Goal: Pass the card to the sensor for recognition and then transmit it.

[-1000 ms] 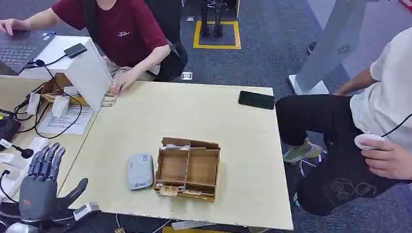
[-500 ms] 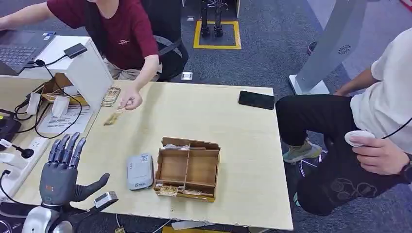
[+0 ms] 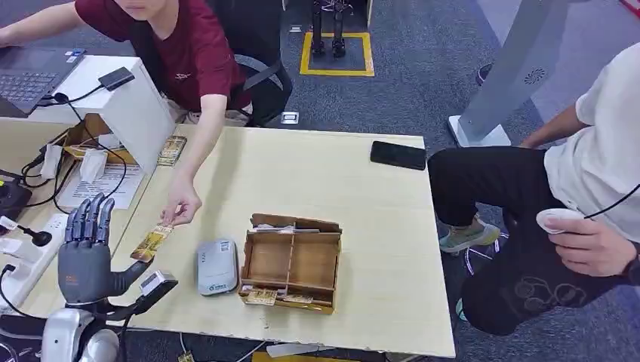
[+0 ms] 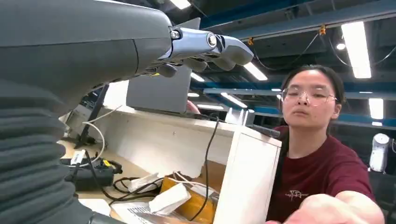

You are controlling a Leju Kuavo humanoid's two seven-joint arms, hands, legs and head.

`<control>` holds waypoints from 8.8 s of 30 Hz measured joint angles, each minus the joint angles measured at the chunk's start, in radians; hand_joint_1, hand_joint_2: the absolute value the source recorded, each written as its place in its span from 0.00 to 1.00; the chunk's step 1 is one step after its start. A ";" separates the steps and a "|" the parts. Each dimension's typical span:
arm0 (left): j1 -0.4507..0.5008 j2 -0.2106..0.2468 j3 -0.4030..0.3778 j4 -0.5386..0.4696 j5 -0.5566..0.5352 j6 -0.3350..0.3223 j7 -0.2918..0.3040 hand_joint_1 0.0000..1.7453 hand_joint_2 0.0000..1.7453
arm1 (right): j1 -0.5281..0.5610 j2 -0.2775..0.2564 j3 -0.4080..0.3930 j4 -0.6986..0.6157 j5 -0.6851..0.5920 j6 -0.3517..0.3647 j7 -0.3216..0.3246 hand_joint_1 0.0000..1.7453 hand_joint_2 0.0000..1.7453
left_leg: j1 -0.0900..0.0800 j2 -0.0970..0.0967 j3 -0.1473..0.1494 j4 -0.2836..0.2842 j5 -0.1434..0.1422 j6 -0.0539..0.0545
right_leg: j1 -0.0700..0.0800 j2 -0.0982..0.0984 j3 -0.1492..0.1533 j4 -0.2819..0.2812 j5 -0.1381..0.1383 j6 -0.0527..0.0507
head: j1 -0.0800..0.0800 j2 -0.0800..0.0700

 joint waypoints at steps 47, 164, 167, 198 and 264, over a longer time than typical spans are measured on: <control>0.050 0.025 -0.128 -0.059 0.699 -0.564 0.076 1.00 1.00 | 0.004 0.006 -0.016 0.000 -0.003 -0.011 0.002 0.00 1.00 | 0.000 0.000 0.000 0.000 0.000 0.000 | 0.000 0.000 0.000 0.000 0.000 0.000 | 0.000 0.000; -0.359 -0.069 0.005 0.295 0.331 0.002 -0.202 1.00 1.00 | -0.016 0.022 -0.029 0.001 0.175 -0.011 -0.038 0.00 1.00 | 0.000 0.000 0.002 0.000 0.001 0.000 | 0.000 0.000 0.002 0.001 0.001 -0.001 | 0.000 0.000; -0.370 -0.074 0.025 0.313 0.324 0.002 -0.202 1.00 1.00 | -0.015 0.022 -0.027 0.001 0.176 -0.008 -0.038 0.00 1.00 | 0.000 0.000 0.002 0.000 0.001 0.000 | 0.000 0.000 0.002 0.001 0.001 -0.001 | 0.000 0.000; -0.186 -0.017 -0.227 0.058 0.582 -0.336 -0.238 0.00 1.00 | -0.010 0.022 -0.035 0.003 0.145 -0.001 -0.029 0.00 1.00 | 0.000 0.001 0.001 0.000 0.001 0.000 | 0.000 0.001 0.001 0.000 0.001 -0.001 | 0.000 0.000; 0.025 0.145 -0.620 0.022 0.176 -0.003 -0.145 0.00 1.00 | -0.010 0.019 -0.100 0.003 0.166 -0.015 -0.037 0.00 1.00 | 0.000 0.001 0.001 0.000 0.000 0.000 | 0.000 0.001 0.000 0.000 0.000 0.000 | 0.000 0.000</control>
